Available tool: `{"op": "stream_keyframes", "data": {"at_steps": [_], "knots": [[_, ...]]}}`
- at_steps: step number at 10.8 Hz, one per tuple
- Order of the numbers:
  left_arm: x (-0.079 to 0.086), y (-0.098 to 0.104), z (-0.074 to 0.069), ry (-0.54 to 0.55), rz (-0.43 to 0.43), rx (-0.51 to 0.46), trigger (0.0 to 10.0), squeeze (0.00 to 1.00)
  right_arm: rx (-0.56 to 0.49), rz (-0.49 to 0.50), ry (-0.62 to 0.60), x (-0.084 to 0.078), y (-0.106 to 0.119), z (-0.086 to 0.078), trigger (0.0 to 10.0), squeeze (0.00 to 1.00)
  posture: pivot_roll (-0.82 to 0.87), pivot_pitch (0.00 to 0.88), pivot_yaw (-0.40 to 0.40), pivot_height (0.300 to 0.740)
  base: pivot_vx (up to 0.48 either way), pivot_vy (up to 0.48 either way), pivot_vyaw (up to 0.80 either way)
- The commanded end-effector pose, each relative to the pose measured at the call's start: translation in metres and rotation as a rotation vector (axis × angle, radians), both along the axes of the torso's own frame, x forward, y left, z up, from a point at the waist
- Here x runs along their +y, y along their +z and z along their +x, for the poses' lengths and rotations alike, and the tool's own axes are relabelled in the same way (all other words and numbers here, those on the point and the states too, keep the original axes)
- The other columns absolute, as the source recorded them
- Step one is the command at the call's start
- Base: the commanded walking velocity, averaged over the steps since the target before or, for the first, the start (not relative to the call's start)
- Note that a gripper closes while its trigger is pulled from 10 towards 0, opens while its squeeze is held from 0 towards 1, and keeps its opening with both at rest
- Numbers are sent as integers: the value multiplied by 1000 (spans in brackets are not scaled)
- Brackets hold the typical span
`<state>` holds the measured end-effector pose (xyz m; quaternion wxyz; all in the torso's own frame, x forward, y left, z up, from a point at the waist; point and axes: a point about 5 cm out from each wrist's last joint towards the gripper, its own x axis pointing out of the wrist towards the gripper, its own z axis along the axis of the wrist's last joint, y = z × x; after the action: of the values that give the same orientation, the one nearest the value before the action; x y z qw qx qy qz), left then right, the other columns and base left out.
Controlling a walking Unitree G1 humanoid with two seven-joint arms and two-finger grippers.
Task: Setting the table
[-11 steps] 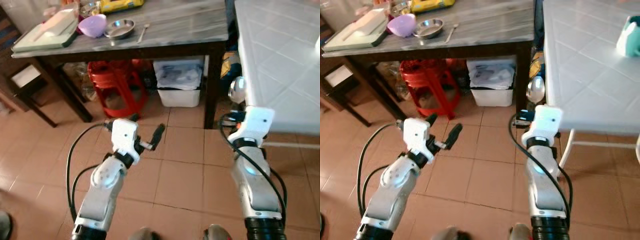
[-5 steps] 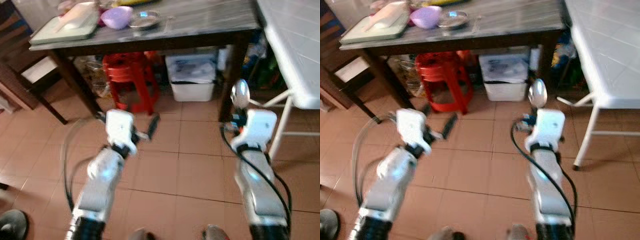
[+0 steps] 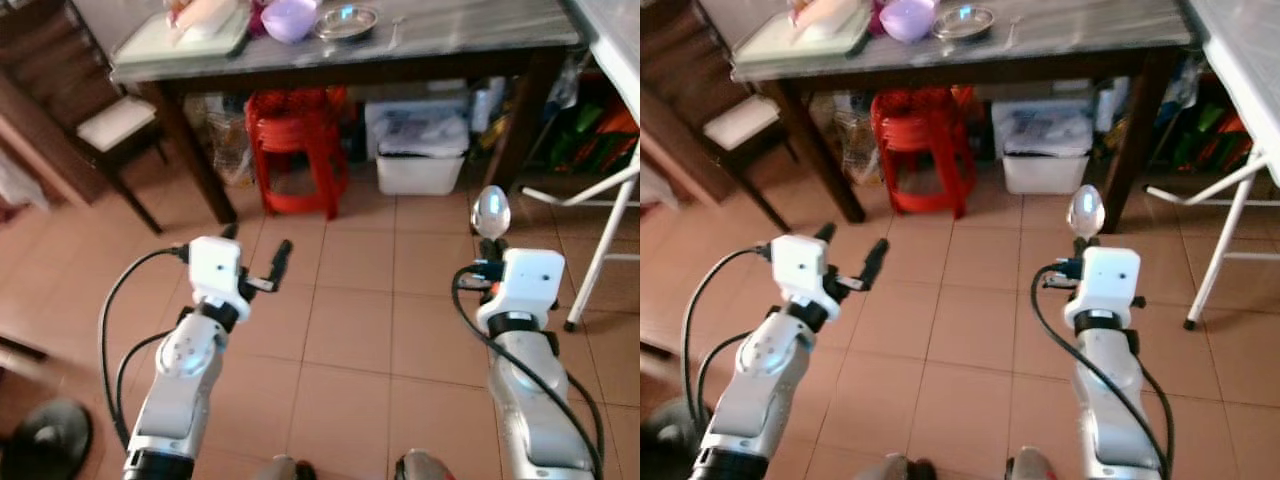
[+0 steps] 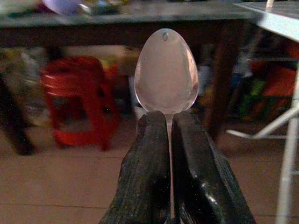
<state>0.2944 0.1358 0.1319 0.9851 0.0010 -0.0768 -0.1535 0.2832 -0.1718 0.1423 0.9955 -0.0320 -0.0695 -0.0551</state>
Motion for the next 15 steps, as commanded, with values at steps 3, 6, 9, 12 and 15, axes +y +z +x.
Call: {"op": "stream_keyframes", "data": {"at_steps": [3,6,9,12,15], "knots": [[0,5,-4,-18,-15,-28,10000,0,-31,-10,26,5,9,0,10000,0,-64,193,147,740,386,0,0],[-1,4,-7,-34,-20,-20,10000,0,-24,-9,28,6,8,1,10000,0,-61,192,145,740,480,0,0],[-2,4,-8,-50,-22,-17,10000,0,-26,-7,29,6,9,3,10000,0,-62,189,150,740,480,0,0],[-4,3,-9,-66,-23,-11,10000,0,-19,9,30,7,8,2,10000,0,-60,193,149,740,480,0,-171],[-6,1,-11,-84,-23,-4,10000,0,-16,14,33,8,7,2,10000,0,-60,193,148,740,480,0,-171]]}}
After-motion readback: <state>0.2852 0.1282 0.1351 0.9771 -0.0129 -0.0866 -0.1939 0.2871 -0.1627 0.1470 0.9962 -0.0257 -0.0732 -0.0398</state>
